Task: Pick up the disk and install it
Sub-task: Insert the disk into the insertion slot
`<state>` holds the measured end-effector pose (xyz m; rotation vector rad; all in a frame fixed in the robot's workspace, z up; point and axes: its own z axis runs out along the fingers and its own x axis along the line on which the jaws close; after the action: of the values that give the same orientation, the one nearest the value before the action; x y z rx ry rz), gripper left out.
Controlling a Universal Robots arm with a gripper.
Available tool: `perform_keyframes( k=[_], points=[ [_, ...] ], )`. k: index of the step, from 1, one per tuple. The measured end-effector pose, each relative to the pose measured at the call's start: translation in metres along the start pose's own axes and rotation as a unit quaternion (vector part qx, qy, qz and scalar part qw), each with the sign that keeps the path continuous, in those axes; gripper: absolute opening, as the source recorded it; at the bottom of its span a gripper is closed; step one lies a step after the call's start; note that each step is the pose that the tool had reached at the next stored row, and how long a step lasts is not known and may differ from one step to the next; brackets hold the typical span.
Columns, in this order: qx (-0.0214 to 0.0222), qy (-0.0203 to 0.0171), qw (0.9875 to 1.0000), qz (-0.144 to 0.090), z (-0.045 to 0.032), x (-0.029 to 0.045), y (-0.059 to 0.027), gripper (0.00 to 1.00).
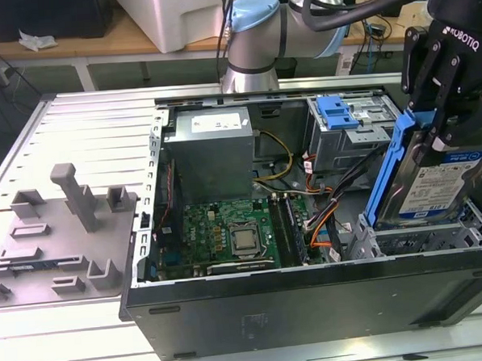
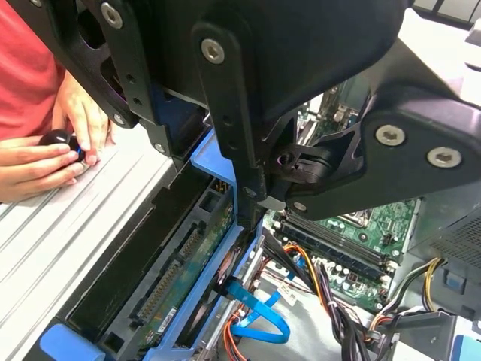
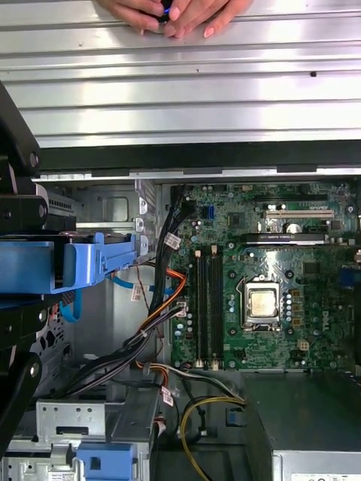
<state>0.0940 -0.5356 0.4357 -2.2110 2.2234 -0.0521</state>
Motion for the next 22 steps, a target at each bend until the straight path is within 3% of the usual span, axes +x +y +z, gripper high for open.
perform_keyframes(
  k=[22],
  points=[
    [0.0000,0.0001,1.0000,0.000,0.0063,-0.0001,0.0002,0.36]
  ],
)
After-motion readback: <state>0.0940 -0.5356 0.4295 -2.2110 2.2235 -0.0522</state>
